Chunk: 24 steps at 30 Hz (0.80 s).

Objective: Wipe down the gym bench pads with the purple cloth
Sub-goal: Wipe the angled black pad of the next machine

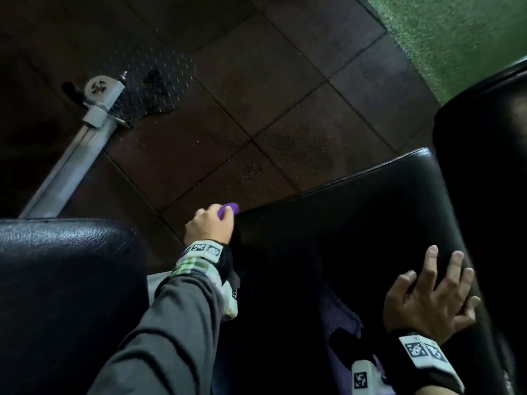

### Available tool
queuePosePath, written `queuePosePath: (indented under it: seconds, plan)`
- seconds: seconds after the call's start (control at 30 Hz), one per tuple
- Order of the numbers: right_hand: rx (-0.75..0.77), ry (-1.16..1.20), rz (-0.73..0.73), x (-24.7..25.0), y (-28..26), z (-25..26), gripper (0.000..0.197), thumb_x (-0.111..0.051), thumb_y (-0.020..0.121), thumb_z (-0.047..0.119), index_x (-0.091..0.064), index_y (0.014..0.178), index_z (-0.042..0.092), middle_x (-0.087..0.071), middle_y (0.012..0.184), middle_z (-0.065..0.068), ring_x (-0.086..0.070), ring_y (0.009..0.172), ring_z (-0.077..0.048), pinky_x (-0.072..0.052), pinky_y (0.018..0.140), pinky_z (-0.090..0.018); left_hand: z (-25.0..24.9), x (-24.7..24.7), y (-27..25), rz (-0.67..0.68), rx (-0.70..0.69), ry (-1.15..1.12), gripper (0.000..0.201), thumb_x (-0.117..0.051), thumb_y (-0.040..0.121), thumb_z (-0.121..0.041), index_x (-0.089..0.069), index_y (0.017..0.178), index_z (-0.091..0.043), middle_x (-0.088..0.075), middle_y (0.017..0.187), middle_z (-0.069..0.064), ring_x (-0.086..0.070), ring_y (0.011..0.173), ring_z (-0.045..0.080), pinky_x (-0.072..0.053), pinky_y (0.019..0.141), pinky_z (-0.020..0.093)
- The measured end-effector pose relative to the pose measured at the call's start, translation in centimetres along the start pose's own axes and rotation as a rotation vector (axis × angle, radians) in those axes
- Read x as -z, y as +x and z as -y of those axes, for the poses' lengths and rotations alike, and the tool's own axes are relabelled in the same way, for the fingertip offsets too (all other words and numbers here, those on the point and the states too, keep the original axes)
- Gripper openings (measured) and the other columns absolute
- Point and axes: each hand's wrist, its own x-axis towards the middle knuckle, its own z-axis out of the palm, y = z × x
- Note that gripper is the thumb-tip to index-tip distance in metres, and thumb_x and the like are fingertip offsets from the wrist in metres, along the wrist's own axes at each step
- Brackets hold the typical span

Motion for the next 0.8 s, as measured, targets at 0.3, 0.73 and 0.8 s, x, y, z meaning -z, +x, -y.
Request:
queuePosePath:
  seconds: [0.3,0.73,0.8]
  plan:
    - [0.008,0.023,-0.001,0.0,0.0,0.0,0.057,-0.033,0.088,0.031,-0.026,0.144,0.029,-0.020,0.152,-0.006,-0.013,0.137,-0.022,-0.012,0.105,-0.060,4.4,-2.0,-2.0,-0.321,0.082,-0.370,0.048,-0.046,0.095,-0.040,-0.053,0.134,-0.014,-0.055,0.131,0.019,-0.049,0.120,0.038,-0.035,0.102,0.042]
    - [0.070,-0.008,-0.043,-0.2,0.0,-0.8,0.053,-0.039,0.093,0.027,-0.024,0.143,0.030,-0.015,0.154,-0.003,-0.014,0.140,-0.026,-0.013,0.107,-0.055,10.1,-7.2,-16.8,-0.150,0.465,-0.531,0.047,-0.032,0.101,-0.044,-0.040,0.145,-0.029,-0.051,0.141,0.011,-0.049,0.124,0.037,-0.034,0.102,0.041]
    - [0.076,-0.007,-0.047,-0.3,0.0,-0.8,0.053,-0.039,0.093,0.027,-0.024,0.143,0.030,-0.015,0.155,-0.003,-0.014,0.140,-0.027,-0.013,0.107,-0.055,9.8,-6.9,-15.8,-0.173,0.430,-0.577,0.044,-0.035,0.102,-0.037,-0.043,0.144,-0.024,-0.051,0.140,0.013,-0.048,0.125,0.035,-0.035,0.101,0.038]
